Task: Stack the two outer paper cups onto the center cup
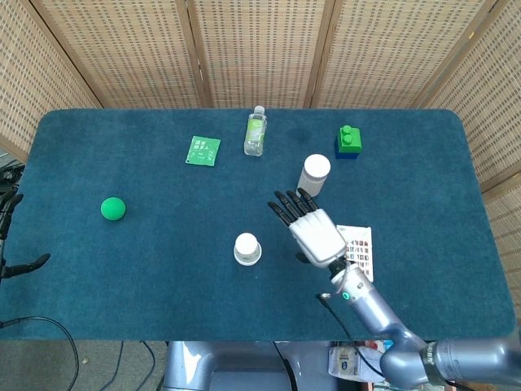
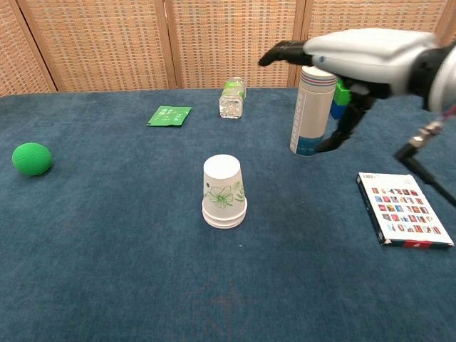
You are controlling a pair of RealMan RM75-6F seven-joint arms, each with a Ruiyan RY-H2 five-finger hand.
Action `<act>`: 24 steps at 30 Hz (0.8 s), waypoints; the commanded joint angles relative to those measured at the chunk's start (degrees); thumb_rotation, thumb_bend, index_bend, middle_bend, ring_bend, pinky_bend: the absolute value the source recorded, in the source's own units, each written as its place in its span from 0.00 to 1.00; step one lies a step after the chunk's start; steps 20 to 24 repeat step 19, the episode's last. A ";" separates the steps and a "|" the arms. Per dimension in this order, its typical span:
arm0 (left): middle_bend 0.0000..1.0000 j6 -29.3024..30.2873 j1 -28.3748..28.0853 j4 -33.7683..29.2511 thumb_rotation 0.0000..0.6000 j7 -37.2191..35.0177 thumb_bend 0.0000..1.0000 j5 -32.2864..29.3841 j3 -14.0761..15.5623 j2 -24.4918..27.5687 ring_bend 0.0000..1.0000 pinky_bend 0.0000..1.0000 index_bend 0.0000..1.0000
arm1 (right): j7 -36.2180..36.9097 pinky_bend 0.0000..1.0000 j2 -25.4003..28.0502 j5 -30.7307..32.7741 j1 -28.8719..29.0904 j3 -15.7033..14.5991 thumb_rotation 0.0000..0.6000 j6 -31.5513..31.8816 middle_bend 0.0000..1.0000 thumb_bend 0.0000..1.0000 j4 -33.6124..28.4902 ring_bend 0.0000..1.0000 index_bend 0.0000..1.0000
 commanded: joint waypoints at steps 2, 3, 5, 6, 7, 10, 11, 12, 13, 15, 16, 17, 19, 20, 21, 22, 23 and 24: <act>0.00 1.22 0.71 -0.03 1.00 0.61 0.18 0.92 0.57 -0.80 0.00 0.00 0.00 | 18.86 0.00 5.50 -18.55 -16.47 -10.18 1.00 17.92 0.00 0.00 8.44 0.00 0.00; 0.00 1.59 0.90 -0.06 1.00 0.80 0.18 1.27 0.76 -1.09 0.00 0.00 0.00 | 20.47 0.00 5.73 -19.24 -18.21 -11.09 1.00 19.46 0.00 0.00 9.79 0.00 0.00; 0.00 2.37 1.24 0.02 1.00 1.32 0.18 2.08 1.13 -1.73 0.00 0.00 0.00 | 22.98 0.00 6.03 -20.38 -21.54 -12.76 1.00 21.84 0.00 0.00 12.73 0.00 0.00; 0.00 2.81 1.40 0.11 1.00 1.56 0.18 2.53 1.28 -2.07 0.00 0.00 0.00 | 23.84 0.00 6.16 -20.64 -23.23 -13.44 1.00 22.83 0.00 0.00 14.11 0.00 0.00; 0.00 3.11 1.48 0.22 1.00 1.70 0.18 2.83 1.35 -2.30 0.00 0.00 0.00 | 24.30 0.00 6.20 -20.85 -24.19 -13.72 1.00 23.44 0.00 0.00 14.86 0.00 0.00; 0.00 3.91 1.68 1.04 1.00 1.64 0.13 3.71 1.45 -3.16 0.00 0.00 0.00 | 26.17 0.00 6.10 -21.09 -27.91 -14.23 1.00 25.83 0.00 0.00 17.17 0.00 0.00; 0.00 3.78 1.61 1.37 1.00 1.53 0.10 3.95 1.56 -3.28 0.00 0.00 0.00 | 26.57 0.00 6.03 -21.23 -28.65 -14.23 1.00 26.32 0.00 0.00 17.67 0.00 0.00; 0.00 3.32 1.43 1.91 1.00 1.46 0.09 4.20 1.75 -3.39 0.00 0.00 0.00 | 27.17 0.00 5.95 -21.52 -29.70 -14.28 1.00 26.98 0.00 0.00 18.34 0.00 0.00; 0.00 2.90 1.27 2.20 1.00 1.48 0.07 4.34 1.91 -3.43 0.00 0.00 0.00 | 27.59 0.00 5.92 -21.77 -30.36 -14.28 1.00 27.44 0.00 0.00 18.66 0.00 0.00; 0.00 2.02 0.92 2.70 1.00 1.73 0.06 4.70 2.25 -3.48 0.00 0.00 0.00 | 28.13 0.00 5.74 -22.64 -31.76 -14.13 1.00 28.60 0.00 0.00 19.44 0.00 0.00; 0.00 1.84 0.82 2.76 1.00 1.90 0.06 4.84 2.33 -3.63 0.00 0.00 0.00 | 28.13 0.00 5.62 -23.09 -32.45 -14.00 1.00 29.07 0.00 0.00 19.78 0.00 0.00; 0.00 1.86 0.79 2.77 1.00 2.12 0.06 4.85 2.31 -3.78 0.00 0.00 0.00 | 28.17 0.00 5.51 -23.38 -32.87 -13.88 1.00 29.35 0.00 0.00 19.95 0.00 0.00; 0.00 1.87 0.77 2.63 1.00 2.73 0.06 4.85 2.34 -4.09 0.00 0.00 0.00 | 28.48 0.00 5.25 -23.85 -33.65 -13.45 1.00 29.58 0.00 0.00 20.35 0.00 0.00; 0.00 1.87 0.77 2.63 1.00 2.73 0.06 4.85 2.34 -4.09 0.00 0.00 0.00 | 28.48 0.00 5.25 -23.85 -33.65 -13.45 1.00 29.58 0.00 0.00 20.35 0.00 0.00; 0.00 1.87 0.77 2.63 1.00 2.73 0.06 4.85 2.34 -4.09 0.00 0.00 0.00 | 28.48 0.00 5.25 -23.85 -33.65 -13.45 1.00 29.58 0.00 0.00 20.35 0.00 0.00; 0.00 1.87 0.77 2.63 1.00 2.73 0.06 4.85 2.34 -4.09 0.00 0.00 0.00 | 28.48 0.00 5.25 -23.85 -33.65 -13.45 1.00 29.58 0.00 0.00 20.35 0.00 0.00; 0.00 1.87 0.77 2.63 1.00 2.73 0.06 4.85 2.34 -4.09 0.00 0.00 0.00 | 28.48 0.00 5.25 -23.85 -33.65 -13.45 1.00 29.58 0.00 0.00 20.35 0.00 0.00; 0.00 1.87 0.77 2.63 1.00 2.73 0.06 4.85 2.34 -4.09 0.00 0.00 0.00 | 28.48 0.00 5.25 -23.85 -33.65 -13.45 1.00 29.58 0.00 0.00 20.35 0.00 0.00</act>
